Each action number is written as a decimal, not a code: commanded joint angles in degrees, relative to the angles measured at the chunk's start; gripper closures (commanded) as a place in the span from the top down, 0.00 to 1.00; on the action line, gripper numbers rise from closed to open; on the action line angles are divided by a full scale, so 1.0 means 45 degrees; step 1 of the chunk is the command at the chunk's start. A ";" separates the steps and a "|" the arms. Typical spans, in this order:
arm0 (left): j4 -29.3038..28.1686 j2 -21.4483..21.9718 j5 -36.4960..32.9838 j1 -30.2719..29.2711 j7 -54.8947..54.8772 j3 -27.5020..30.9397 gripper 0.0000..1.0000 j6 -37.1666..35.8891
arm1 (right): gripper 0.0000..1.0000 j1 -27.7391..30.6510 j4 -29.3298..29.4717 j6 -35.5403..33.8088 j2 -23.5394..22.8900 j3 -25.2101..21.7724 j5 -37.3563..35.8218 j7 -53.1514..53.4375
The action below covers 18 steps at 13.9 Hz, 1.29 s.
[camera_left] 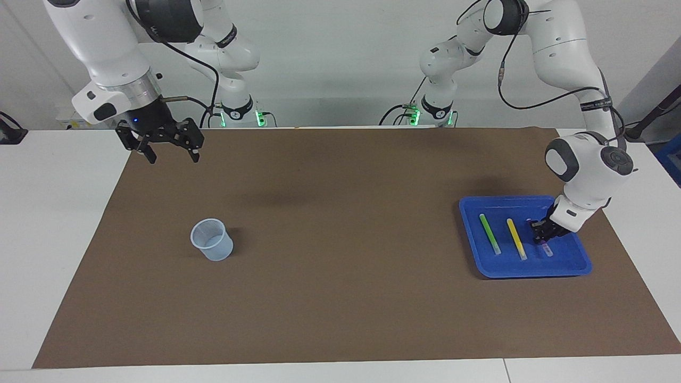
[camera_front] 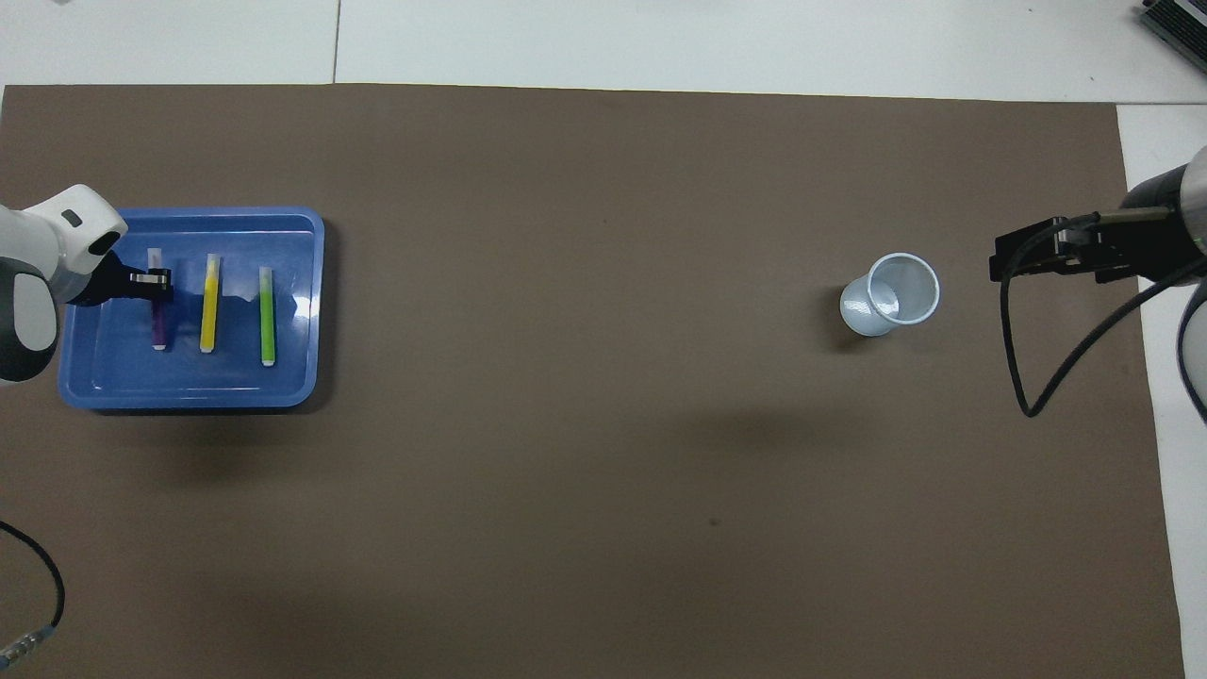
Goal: Right arm passes pens to left for tray arrangement
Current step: 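Lower the purple pen into the blue tray with the left gripper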
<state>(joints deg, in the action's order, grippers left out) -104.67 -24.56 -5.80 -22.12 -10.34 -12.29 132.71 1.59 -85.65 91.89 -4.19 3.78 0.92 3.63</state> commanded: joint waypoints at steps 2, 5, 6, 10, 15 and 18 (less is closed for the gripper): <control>-0.0294 0.0028 -0.0352 -0.0085 0.0169 -0.0022 0.15 0.0643 | 1.00 0.0174 -0.0283 -0.0109 0.0286 0.0137 -0.0009 -0.0221; -0.0471 0.0009 -0.0352 -0.0222 0.0208 -0.0023 0.40 0.1134 | 1.00 0.0174 -0.0283 -0.0109 0.0306 0.0137 -0.0009 -0.0221; -0.0471 0.0028 -0.0352 -0.0222 0.0208 -0.0022 0.53 0.1114 | 1.00 0.0174 -0.0283 -0.0109 0.0287 0.0137 -0.0028 -0.0221; -0.0354 0.0009 -0.0332 -0.0125 0.0227 -0.0042 1.00 0.0938 | 1.00 0.0174 -0.0283 -0.0109 0.0286 0.0137 -0.0029 -0.0221; 0.0074 0.0028 -0.0313 -0.0105 0.0227 -0.0042 1.00 0.0528 | 1.00 0.0174 -0.0283 -0.0109 0.0287 0.0137 -0.0029 -0.0221; 0.0387 0.0222 -0.0293 -0.0124 0.0149 -0.0100 1.00 0.0547 | 1.00 0.0174 -0.0264 -0.0109 0.0306 0.0137 -0.0028 -0.0221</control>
<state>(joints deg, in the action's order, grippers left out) -104.13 -24.57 -5.81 -22.57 -10.33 -12.47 136.12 1.59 -85.65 91.89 -4.19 3.79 0.92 3.63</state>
